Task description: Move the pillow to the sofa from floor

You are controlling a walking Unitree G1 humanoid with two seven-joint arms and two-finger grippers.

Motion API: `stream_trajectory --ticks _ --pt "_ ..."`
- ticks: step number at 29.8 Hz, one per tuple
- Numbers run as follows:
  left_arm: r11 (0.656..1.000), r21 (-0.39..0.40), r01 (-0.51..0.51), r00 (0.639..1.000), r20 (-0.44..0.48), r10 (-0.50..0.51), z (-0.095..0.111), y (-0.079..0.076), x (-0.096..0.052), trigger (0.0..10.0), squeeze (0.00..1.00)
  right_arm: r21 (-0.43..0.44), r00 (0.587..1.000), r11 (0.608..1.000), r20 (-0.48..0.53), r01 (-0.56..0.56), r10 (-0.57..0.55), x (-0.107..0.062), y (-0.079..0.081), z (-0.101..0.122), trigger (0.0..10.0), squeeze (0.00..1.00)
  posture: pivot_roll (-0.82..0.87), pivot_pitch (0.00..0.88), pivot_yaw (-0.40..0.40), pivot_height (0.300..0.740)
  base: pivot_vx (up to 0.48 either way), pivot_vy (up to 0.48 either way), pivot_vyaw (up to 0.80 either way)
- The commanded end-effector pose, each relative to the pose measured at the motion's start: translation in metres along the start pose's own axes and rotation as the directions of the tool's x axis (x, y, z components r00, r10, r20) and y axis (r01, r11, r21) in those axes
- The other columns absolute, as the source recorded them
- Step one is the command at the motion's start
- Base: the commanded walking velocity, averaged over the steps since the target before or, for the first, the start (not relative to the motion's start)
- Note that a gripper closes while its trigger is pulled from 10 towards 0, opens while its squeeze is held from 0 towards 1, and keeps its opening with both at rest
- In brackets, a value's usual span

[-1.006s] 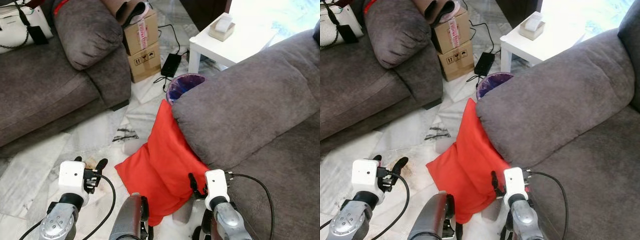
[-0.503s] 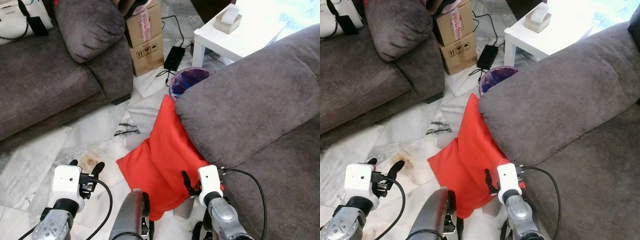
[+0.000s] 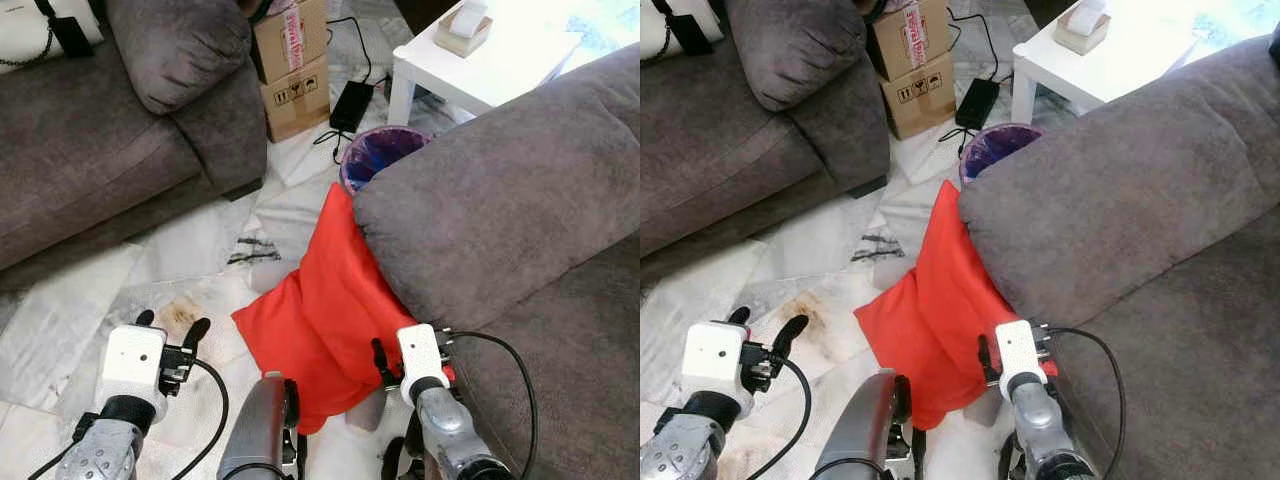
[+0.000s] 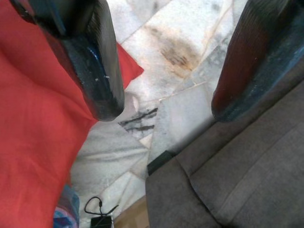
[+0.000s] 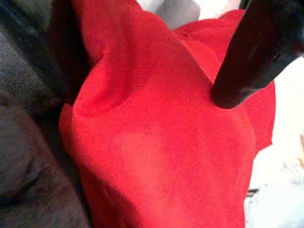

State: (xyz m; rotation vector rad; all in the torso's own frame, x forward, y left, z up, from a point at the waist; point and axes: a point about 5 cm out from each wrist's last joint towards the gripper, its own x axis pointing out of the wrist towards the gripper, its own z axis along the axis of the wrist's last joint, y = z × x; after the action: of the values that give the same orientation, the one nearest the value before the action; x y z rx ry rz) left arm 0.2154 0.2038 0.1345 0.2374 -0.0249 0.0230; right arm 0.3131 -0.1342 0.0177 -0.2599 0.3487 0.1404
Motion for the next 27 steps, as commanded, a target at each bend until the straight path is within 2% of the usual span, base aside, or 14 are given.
stream_trajectory --ticks 1,16,27 --pt "1.0 0.021 0.006 0.999 -0.042 -0.005 -0.0044 0.0013 -0.0076 10.0 0.0 0.008 0.997 1.0 -0.069 -0.027 0.028 -0.0058 0.0098 -0.0164 0.0 0.0 0.38 0.489 0.131 0.624 0.0 0.0 0.0" --pt "0.995 0.085 0.054 0.998 -0.042 -0.051 0.0022 -0.0056 -0.0123 10.0 0.0 0.023 0.997 1.0 -0.075 -0.021 0.023 -0.006 0.0122 -0.0167 0.0 0.0 0.39 0.499 0.13 0.624 0.0 0.0 0.0" --pt "0.992 0.105 0.073 0.996 -0.05 -0.068 0.0016 -0.0075 -0.0101 10.0 0.0 0.034 0.997 0.999 -0.066 -0.029 0.032 -0.005 0.0158 -0.0137 0.0 0.0 0.39 0.493 0.131 0.624 0.0 0.0 0.0"
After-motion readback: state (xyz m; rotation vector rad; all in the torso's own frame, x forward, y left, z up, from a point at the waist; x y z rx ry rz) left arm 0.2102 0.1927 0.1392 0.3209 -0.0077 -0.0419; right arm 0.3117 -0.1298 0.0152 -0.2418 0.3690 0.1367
